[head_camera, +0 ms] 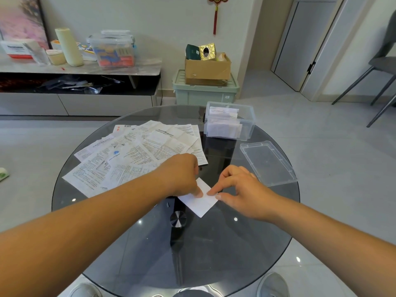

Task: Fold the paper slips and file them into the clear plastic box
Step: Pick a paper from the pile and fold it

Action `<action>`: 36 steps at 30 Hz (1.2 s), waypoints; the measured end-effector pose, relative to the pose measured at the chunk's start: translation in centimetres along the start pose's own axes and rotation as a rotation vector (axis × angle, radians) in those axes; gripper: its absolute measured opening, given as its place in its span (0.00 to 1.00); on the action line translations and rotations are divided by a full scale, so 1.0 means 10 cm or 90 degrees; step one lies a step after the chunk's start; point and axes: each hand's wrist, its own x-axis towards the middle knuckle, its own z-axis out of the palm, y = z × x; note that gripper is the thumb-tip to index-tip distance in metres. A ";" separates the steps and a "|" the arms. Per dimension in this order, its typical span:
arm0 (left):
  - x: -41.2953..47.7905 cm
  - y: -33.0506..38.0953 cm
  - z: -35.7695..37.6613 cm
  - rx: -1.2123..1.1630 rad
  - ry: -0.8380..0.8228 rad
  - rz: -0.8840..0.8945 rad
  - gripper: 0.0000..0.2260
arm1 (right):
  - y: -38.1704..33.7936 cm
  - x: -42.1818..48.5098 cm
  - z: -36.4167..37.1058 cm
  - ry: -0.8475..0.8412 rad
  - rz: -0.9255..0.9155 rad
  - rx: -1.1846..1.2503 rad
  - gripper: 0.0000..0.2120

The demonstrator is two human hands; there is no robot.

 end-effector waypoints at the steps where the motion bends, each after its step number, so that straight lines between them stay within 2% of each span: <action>1: -0.01 0.00 0.00 -0.003 -0.004 -0.003 0.22 | 0.01 0.00 0.00 -0.001 -0.004 -0.003 0.09; 10: -0.01 -0.05 -0.02 -0.058 -0.030 -0.011 0.30 | 0.04 0.00 -0.02 -0.021 -0.019 -0.010 0.10; 14: -0.03 -0.09 -0.01 -0.107 -0.032 0.013 0.22 | 0.05 0.00 -0.03 -0.028 -0.013 -0.003 0.08; 16: -0.05 -0.12 -0.01 -0.177 -0.031 0.022 0.16 | 0.04 0.00 -0.04 -0.001 -0.008 0.050 0.07; 21: -0.12 -0.18 -0.03 -0.397 -0.007 -0.012 0.07 | -0.05 0.02 -0.07 0.083 0.057 0.301 0.19; 23: -0.15 -0.19 -0.03 -0.492 -0.011 -0.011 0.07 | -0.09 0.06 -0.07 0.098 0.070 0.357 0.12; 25: -0.19 -0.19 -0.02 -0.542 0.009 0.035 0.06 | -0.10 0.07 -0.07 0.145 0.063 0.348 0.04; 28: -0.22 -0.22 0.02 -0.379 0.130 0.157 0.03 | -0.10 0.03 -0.10 0.232 -0.016 0.194 0.06; 30: -0.26 -0.23 0.05 -0.250 0.174 0.205 0.05 | -0.07 -0.02 -0.09 0.222 -0.082 0.050 0.06; 33: -0.29 -0.30 0.15 -0.090 0.150 0.246 0.06 | 0.03 -0.09 0.00 0.149 -0.124 -0.041 0.02; 36: -0.31 -0.34 0.26 -0.022 0.112 0.243 0.06 | 0.04 -0.13 0.05 0.115 -0.105 -0.031 0.02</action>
